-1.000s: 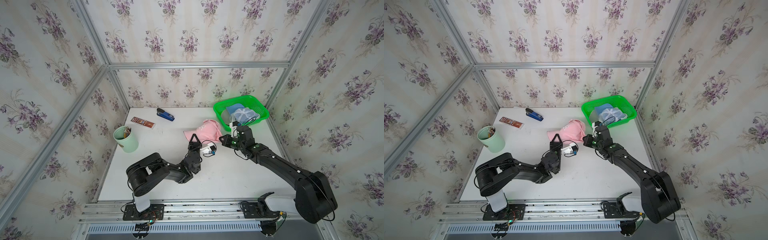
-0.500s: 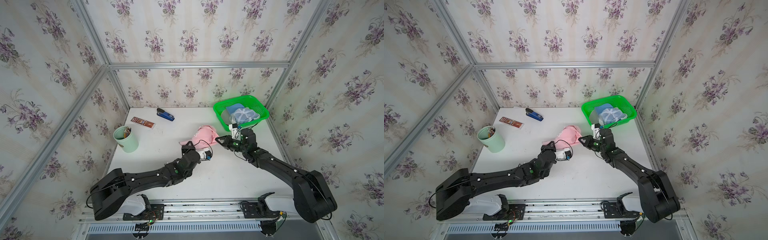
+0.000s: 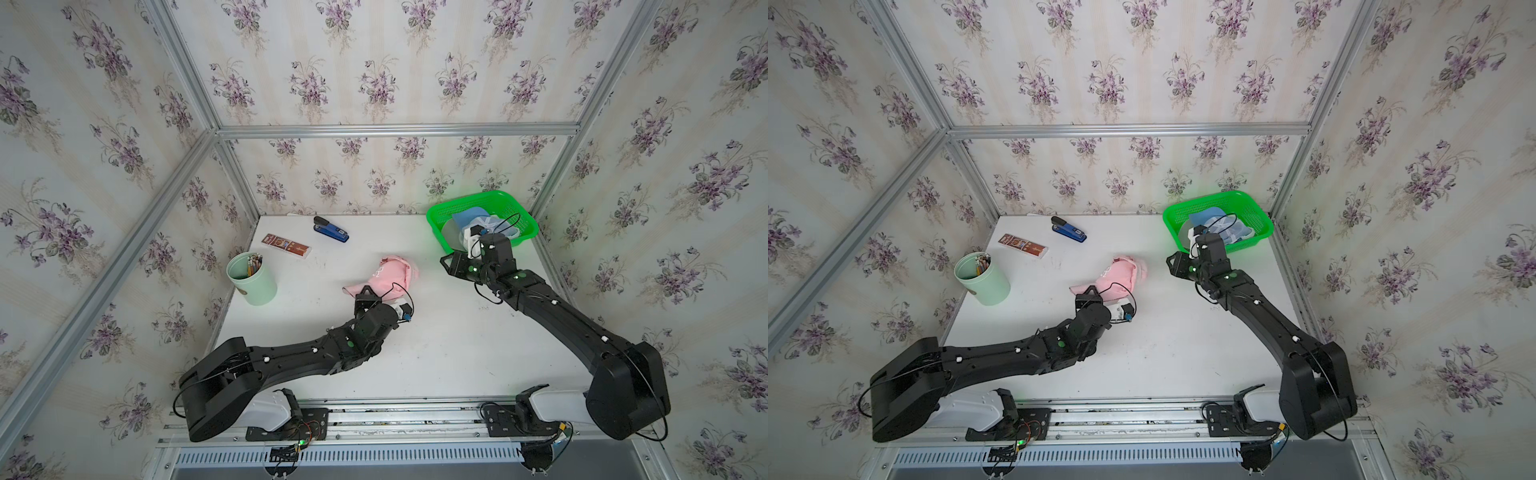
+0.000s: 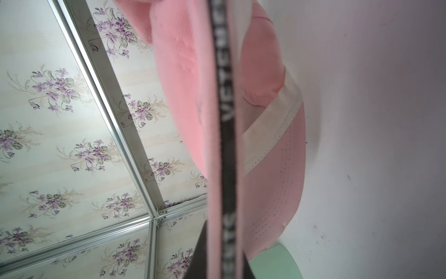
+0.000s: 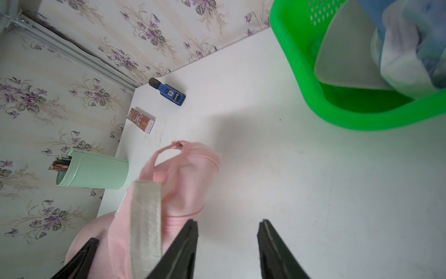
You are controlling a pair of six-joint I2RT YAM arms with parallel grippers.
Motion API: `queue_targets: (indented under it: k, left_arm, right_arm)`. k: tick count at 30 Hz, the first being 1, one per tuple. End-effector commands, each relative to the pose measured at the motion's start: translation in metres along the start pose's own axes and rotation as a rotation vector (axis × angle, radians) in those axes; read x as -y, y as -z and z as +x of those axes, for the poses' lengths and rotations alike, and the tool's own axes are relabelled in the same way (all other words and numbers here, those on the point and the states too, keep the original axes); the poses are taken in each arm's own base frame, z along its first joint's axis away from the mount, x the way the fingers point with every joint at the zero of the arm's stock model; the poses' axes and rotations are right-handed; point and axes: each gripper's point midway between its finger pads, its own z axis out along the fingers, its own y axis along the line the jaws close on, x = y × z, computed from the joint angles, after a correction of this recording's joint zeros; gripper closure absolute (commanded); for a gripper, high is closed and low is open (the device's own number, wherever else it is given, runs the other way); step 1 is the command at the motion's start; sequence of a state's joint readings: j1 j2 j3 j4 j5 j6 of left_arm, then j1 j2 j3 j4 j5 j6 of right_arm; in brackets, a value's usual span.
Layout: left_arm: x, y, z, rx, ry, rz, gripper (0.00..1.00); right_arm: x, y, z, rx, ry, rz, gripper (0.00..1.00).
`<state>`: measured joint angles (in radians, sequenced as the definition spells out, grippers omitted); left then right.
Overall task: Turn the baseball cap inside out
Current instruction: Turn over the baseball cap.
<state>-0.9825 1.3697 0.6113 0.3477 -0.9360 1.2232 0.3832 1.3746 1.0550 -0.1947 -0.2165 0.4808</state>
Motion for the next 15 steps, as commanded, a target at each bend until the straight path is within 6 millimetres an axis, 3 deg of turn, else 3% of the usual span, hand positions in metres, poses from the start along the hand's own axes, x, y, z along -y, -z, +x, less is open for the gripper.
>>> queue_targets:
  k: [1,4,8,9,15]
  left_arm:
    - [-0.015,0.001,-0.005,0.003,-0.033,-0.073,1.00]
    - [-0.013,0.001,-0.017,0.033,-0.108,-0.107,1.00]
    - [-0.011,0.005,-0.032,0.059,-0.152,-0.138,1.00]
    - [-0.010,0.007,-0.035,0.068,-0.163,-0.142,1.00]
    - [-0.012,0.016,-0.045,0.089,-0.171,-0.160,1.00]
  right_arm:
    - [-0.003,-0.002,-0.009,-0.040,0.100,0.061,0.52]
    - [-0.020,-0.014,-0.012,-0.090,0.201,0.101,0.49]
    - [-0.034,-0.032,0.001,-0.168,0.319,0.146,0.48]
    - [-0.048,-0.037,0.012,-0.194,0.372,0.133,0.48]
    - [-0.054,-0.057,0.040,-0.310,0.504,0.175,0.44]
